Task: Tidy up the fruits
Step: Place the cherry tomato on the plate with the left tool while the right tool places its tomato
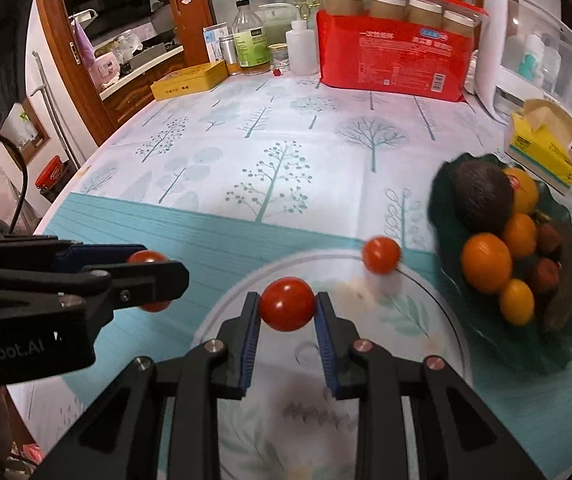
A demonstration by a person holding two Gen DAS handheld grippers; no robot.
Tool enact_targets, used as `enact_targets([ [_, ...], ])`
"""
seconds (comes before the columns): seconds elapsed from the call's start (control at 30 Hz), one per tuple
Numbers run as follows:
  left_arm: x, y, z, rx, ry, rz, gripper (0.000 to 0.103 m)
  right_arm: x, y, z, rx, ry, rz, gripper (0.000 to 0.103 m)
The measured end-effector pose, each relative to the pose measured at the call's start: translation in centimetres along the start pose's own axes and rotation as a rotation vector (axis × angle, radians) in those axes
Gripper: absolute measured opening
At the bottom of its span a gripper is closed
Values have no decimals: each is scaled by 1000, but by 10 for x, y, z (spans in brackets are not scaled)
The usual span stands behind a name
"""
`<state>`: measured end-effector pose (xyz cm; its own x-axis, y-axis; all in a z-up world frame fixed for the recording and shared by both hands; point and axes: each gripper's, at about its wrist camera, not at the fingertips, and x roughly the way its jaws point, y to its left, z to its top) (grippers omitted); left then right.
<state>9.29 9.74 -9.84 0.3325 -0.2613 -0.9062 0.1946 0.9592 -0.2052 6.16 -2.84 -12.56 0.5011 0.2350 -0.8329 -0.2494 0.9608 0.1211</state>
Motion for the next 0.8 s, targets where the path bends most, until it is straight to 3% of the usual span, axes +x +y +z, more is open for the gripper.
enact_targets([
  [0.27, -34, -75, 28, 86, -51, -13, 34, -65, -50, 3, 40, -42, -19, 27],
  [0.53, -70, -169, 92, 180, -142, -47, 35, -158, -131, 74, 53, -154, -74, 27],
  [0.67, -65, -199, 119, 172, -137, -75, 35, -181, -168, 112, 46, -170, -104, 27],
  [0.8, -34, -214, 123, 165, -94, -62, 35, -169, -195, 128, 24, -161, -162, 27],
])
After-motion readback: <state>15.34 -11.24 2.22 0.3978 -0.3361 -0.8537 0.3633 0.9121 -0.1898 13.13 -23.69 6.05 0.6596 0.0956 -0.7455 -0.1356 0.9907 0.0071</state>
